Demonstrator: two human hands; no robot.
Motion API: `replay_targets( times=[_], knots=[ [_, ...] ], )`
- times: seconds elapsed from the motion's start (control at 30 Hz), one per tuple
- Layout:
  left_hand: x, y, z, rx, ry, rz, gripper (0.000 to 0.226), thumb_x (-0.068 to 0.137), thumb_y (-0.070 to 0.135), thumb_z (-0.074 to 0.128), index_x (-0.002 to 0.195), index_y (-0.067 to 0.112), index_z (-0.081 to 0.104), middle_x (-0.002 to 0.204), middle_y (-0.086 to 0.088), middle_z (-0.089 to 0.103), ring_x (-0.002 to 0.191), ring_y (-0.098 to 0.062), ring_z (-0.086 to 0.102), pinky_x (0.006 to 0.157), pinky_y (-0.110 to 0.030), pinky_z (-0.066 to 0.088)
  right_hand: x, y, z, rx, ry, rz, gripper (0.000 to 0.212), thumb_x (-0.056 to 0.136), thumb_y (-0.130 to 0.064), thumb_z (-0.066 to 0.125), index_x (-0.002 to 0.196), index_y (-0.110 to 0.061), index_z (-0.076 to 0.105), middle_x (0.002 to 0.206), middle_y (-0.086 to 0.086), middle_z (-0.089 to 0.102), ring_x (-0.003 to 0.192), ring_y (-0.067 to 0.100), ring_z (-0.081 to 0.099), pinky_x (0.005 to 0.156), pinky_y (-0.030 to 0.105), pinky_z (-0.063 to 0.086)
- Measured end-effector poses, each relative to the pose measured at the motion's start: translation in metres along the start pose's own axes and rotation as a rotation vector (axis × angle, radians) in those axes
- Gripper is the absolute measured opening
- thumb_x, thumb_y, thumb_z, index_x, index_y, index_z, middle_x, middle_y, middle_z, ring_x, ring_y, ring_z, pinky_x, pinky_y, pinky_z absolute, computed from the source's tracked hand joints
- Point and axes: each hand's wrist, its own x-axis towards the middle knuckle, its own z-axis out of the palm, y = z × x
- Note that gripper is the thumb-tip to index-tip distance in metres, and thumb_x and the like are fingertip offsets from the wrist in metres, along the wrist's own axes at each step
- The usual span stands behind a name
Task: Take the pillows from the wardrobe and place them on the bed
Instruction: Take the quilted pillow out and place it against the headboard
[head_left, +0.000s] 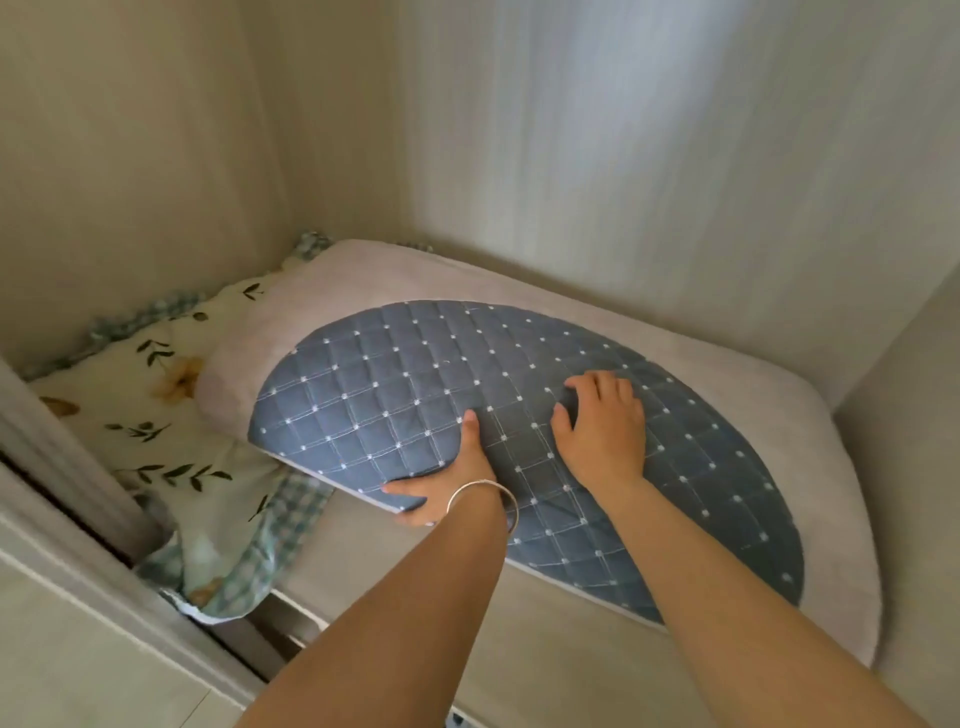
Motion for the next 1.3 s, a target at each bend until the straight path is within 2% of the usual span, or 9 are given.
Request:
replay_targets(
  times=[0.17, 0.33, 0.53, 0.73, 0.87, 1.0, 1.07, 1.2, 1.3],
  knots=[
    [0.013, -0.001, 0.014, -0.087, 0.086, -0.018, 0.141, 0.040, 0.061, 0.084, 0.145, 0.034, -0.005, 0.153, -0.013, 0.019, 0.133, -0.047, 0.029, 0.098, -0.066, 0.036, 0.024, 0.008, 0.006, 0.043, -0.036, -0.033, 0.042, 0.088, -0.035, 0.053, 0.125, -0.015, 0.051, 0.134, 0.008, 0.050, 0.126, 0.027, 0.040, 0.102, 0.040, 0.032],
    [0.025, -0.002, 0.013, -0.064, 0.108, -0.024, 0.138, 0.042, 0.052, 0.088, 0.148, 0.028, 0.002, 0.144, -0.014, 0.033, 0.127, -0.044, 0.037, 0.096, -0.061, 0.041, 0.068, 0.024, 0.020, 0.013, -0.214, 0.004, 0.073, 0.082, -0.064, 0.046, 0.141, -0.024, 0.033, 0.153, 0.004, 0.030, 0.141, 0.025, 0.024, 0.115, 0.045, 0.017],
    [0.045, -0.010, 0.022, 0.071, 0.099, -0.024, 0.143, 0.043, 0.068, 0.079, 0.148, 0.023, -0.008, 0.146, -0.018, 0.024, 0.130, -0.043, 0.032, 0.108, -0.057, 0.029, 0.134, 0.030, 0.031, -0.033, -0.383, -0.013, 0.088, 0.075, -0.078, 0.039, 0.144, -0.025, 0.026, 0.155, 0.004, 0.025, 0.142, 0.025, 0.023, 0.115, 0.047, 0.018],
    [0.059, -0.018, 0.032, 0.138, 0.160, 0.046, 0.143, 0.042, 0.075, 0.073, 0.148, 0.021, -0.006, 0.146, -0.019, 0.023, 0.129, -0.043, 0.033, 0.108, -0.056, 0.028, 0.182, 0.021, 0.042, -0.025, -0.490, 0.079, 0.106, 0.065, -0.086, 0.041, 0.145, -0.017, 0.027, 0.152, 0.010, 0.033, 0.138, 0.029, 0.032, 0.112, 0.043, 0.026],
    [0.065, -0.016, 0.039, 0.176, 0.192, 0.051, 0.141, 0.045, 0.074, 0.073, 0.148, 0.019, -0.006, 0.145, -0.021, 0.024, 0.129, -0.042, 0.033, 0.108, -0.055, 0.028, 0.194, 0.019, 0.050, -0.055, -0.454, 0.097, 0.102, 0.061, -0.089, 0.037, 0.126, -0.012, 0.053, 0.129, 0.012, 0.059, 0.118, 0.031, 0.055, 0.096, 0.038, 0.042],
    [0.063, -0.019, 0.041, 0.151, 0.221, 0.072, 0.140, 0.045, 0.072, 0.074, 0.148, 0.019, -0.004, 0.143, -0.022, 0.028, 0.128, -0.042, 0.035, 0.109, -0.053, 0.028, 0.192, 0.020, 0.056, -0.056, -0.404, 0.097, 0.101, 0.064, -0.089, 0.031, 0.116, -0.008, 0.059, 0.119, 0.014, 0.064, 0.109, 0.031, 0.059, 0.089, 0.037, 0.043],
    [0.059, -0.018, 0.040, 0.126, 0.196, 0.074, 0.140, 0.045, 0.072, 0.074, 0.148, 0.021, -0.006, 0.142, -0.022, 0.031, 0.126, -0.041, 0.039, 0.107, -0.051, 0.031, 0.192, 0.018, 0.049, -0.038, -0.404, 0.113, 0.097, 0.069, -0.086, 0.032, 0.116, -0.006, 0.059, 0.119, 0.016, 0.064, 0.110, 0.032, 0.059, 0.092, 0.038, 0.042],
    [0.052, -0.014, 0.031, 0.049, 0.131, 0.069, 0.144, 0.039, 0.074, 0.075, 0.148, 0.025, -0.005, 0.138, -0.020, 0.041, 0.120, -0.041, 0.048, 0.103, -0.052, 0.038, 0.192, 0.002, 0.025, 0.006, -0.421, 0.137, 0.091, 0.075, -0.077, 0.039, 0.129, -0.005, 0.050, 0.136, 0.019, 0.052, 0.122, 0.035, 0.051, 0.101, 0.042, 0.035],
    [0.044, -0.010, 0.018, -0.031, 0.075, 0.083, 0.139, 0.042, 0.071, 0.076, 0.148, 0.026, -0.002, 0.140, -0.017, 0.041, 0.122, -0.038, 0.047, 0.104, -0.051, 0.037, 0.191, -0.010, 0.000, 0.069, -0.359, 0.137, 0.084, 0.077, -0.073, 0.039, 0.124, -0.004, 0.054, 0.132, 0.019, 0.055, 0.119, 0.037, 0.052, 0.103, 0.042, 0.036]
  ],
)
